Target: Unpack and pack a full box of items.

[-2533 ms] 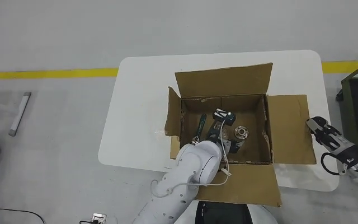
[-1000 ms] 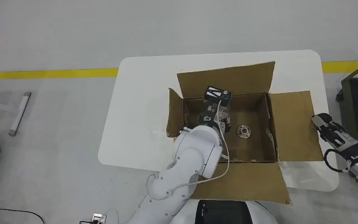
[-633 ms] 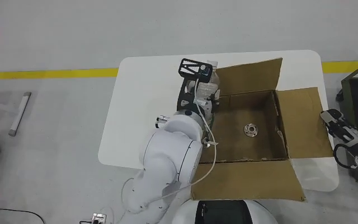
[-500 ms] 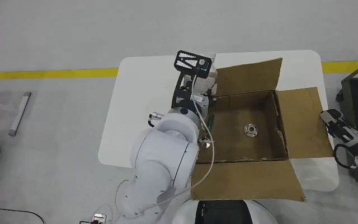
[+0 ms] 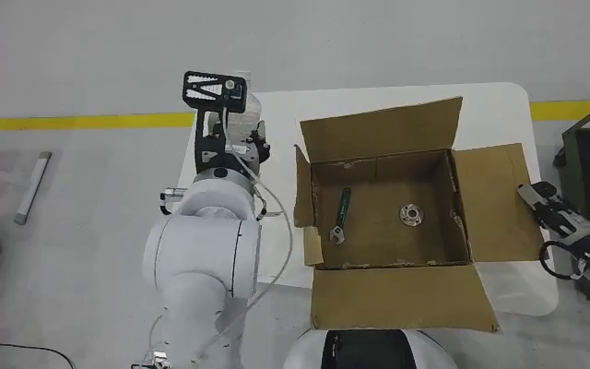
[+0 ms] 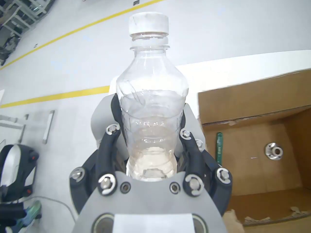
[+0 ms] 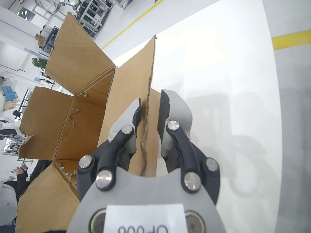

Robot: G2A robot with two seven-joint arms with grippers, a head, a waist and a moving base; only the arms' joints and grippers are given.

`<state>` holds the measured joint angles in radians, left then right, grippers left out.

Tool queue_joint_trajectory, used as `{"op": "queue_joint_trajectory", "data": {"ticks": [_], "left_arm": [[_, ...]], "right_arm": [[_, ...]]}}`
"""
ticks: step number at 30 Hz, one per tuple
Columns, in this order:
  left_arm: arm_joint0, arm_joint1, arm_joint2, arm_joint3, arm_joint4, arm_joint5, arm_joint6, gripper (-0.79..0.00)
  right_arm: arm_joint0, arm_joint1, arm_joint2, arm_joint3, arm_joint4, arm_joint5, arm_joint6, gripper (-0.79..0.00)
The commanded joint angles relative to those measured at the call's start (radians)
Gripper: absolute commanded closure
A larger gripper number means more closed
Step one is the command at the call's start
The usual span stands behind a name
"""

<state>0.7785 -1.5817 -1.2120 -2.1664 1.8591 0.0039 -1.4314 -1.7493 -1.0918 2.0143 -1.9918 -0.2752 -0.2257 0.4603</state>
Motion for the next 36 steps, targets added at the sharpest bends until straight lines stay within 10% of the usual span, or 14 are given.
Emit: {"op": "queue_joint_trajectory", "data": {"ticks": [1,17,32,34,35,36], "left_arm": [[0.031,0.003,-0.031,0.007,0.019,-0.008,-0.007,0.000],[0.341,0.017,-0.169,0.192,0.050,0.022,0.066,0.000],[0.384,0.009,-0.152,0.418,-0.009,0.085,0.172,0.000],[0.379,0.008,-0.146,0.424,-0.010,0.088,0.171,-0.391],[0.378,0.007,-0.140,0.426,-0.010,0.089,0.169,-0.723],[0.376,0.006,-0.135,0.428,-0.012,0.089,0.164,-0.785]], "right_arm": [[0.001,0.000,-0.001,0.003,-0.001,0.001,0.000,-0.785],[0.017,0.002,0.008,0.009,-0.011,0.016,0.010,-0.785],[0.003,0.001,0.019,0.005,-0.020,0.010,0.005,-0.785],[0.000,0.001,0.019,0.004,-0.021,0.001,0.006,-0.785],[-0.001,0.001,0.019,0.004,-0.019,0.000,0.006,-0.785],[-0.001,0.001,0.019,0.003,-0.016,-0.002,0.006,-0.785]]}}
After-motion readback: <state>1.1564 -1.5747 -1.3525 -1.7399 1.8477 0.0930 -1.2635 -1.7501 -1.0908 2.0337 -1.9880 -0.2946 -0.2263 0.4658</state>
